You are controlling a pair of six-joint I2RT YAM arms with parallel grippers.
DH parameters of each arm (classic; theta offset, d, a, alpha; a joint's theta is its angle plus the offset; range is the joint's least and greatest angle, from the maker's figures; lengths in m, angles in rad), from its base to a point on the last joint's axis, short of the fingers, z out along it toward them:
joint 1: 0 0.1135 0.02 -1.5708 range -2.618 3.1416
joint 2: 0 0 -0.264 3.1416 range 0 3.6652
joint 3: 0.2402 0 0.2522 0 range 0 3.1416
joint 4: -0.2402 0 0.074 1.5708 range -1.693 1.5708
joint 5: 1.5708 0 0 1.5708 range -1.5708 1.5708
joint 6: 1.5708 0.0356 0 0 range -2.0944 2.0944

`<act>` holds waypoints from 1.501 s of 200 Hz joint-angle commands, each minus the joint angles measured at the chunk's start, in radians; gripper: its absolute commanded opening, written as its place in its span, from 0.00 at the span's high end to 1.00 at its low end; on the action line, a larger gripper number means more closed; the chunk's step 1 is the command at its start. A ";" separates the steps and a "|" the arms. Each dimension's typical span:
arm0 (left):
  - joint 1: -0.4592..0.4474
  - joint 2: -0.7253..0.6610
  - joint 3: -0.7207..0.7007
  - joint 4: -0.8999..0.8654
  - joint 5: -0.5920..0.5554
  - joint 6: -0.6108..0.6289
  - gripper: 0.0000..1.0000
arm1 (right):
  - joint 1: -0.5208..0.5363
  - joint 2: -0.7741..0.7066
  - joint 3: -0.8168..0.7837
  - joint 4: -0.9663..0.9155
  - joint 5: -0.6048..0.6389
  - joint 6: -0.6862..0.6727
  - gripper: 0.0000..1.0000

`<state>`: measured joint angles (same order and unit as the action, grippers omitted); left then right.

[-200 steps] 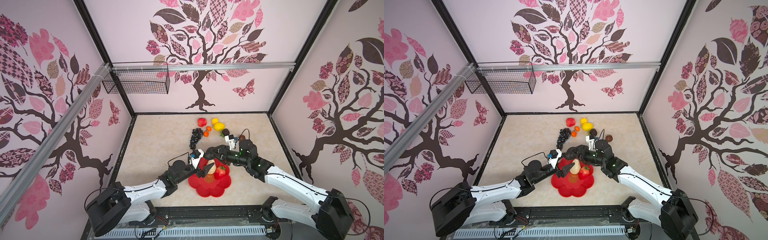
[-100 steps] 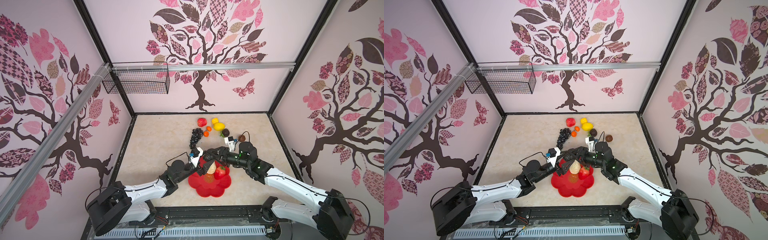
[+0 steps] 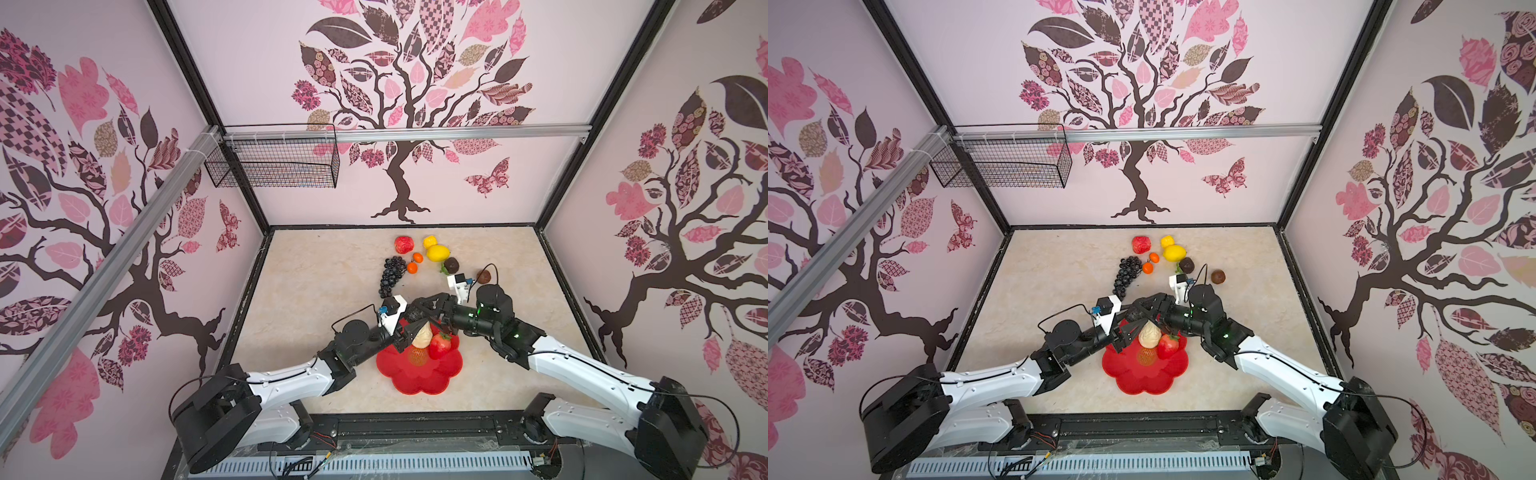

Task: Arrange fruit in a fruit bowl
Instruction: Place the fruit in the fruit bowl.

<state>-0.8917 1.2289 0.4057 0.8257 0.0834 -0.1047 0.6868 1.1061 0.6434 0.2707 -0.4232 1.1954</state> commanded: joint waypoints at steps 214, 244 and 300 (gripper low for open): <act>-0.003 0.252 0.805 -1.806 -0.056 -0.041 0.52 | -0.162 -0.413 -0.272 -0.386 0.709 -0.690 0.00; -0.001 0.368 0.866 -1.843 -0.019 -0.006 0.52 | -0.162 -0.445 -0.302 -0.375 0.709 -0.685 0.00; 0.052 0.506 0.955 -1.860 0.025 -0.002 0.51 | -0.162 -0.501 -0.353 -0.349 0.736 -0.684 0.00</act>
<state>-0.8677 1.7023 1.2846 -1.0042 0.0746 -0.1249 0.5232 0.6201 0.3096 -0.0994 0.2806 0.5159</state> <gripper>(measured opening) 0.490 0.998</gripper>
